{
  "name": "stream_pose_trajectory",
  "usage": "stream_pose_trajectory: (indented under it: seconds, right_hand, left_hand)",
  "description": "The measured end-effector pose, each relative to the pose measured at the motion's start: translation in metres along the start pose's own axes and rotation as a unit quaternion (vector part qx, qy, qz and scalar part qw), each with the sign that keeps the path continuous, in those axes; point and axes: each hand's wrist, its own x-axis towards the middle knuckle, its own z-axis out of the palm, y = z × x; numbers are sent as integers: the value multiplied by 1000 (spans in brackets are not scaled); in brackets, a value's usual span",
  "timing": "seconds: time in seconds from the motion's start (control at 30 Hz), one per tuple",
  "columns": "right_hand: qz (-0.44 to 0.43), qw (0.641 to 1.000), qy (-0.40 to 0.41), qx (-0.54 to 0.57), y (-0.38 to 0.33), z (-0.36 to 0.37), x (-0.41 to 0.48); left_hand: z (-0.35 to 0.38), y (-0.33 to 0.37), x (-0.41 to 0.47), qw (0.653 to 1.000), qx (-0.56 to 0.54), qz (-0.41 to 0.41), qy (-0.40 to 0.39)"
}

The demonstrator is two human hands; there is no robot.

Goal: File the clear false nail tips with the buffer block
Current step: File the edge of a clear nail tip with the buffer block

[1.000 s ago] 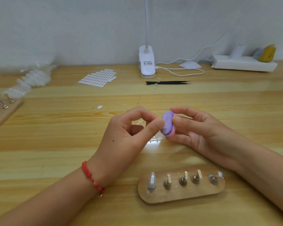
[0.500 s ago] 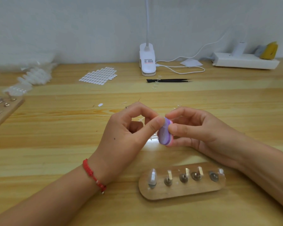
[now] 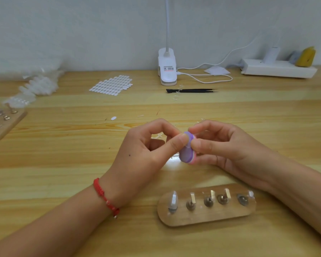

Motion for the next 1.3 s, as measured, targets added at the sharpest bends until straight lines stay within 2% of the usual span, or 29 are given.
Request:
stream_pose_trajectory:
  seconds: [0.4,0.53,0.67,0.87,1.07,1.2,1.3]
  right_hand:
    - [6,1000,-18,-15,0,2,-1]
    - [2,1000,-12,3,0,1,-1]
    - [-1,998,18,57,0,-3,1]
    - [-2,1000,0,20,1,-1,1]
    - [2,1000,-21,-5,1,-1,0]
    - [4,998,-39,-38,0,1,-1]
    - [4,1000,-2,21,0,-2,1]
  left_hand:
    - [2,1,0,998,34,28,48]
    - [1,2,2,997,4,12,77]
    - [1,2,0,1000,-14,0,14]
    - [2,2,-1,1000,0,-7,-9]
    - [2,3,0,1000,20,1,18]
    - [2,3,2,998,7,14,66]
    - [-1,2,3,997,-28,14,75]
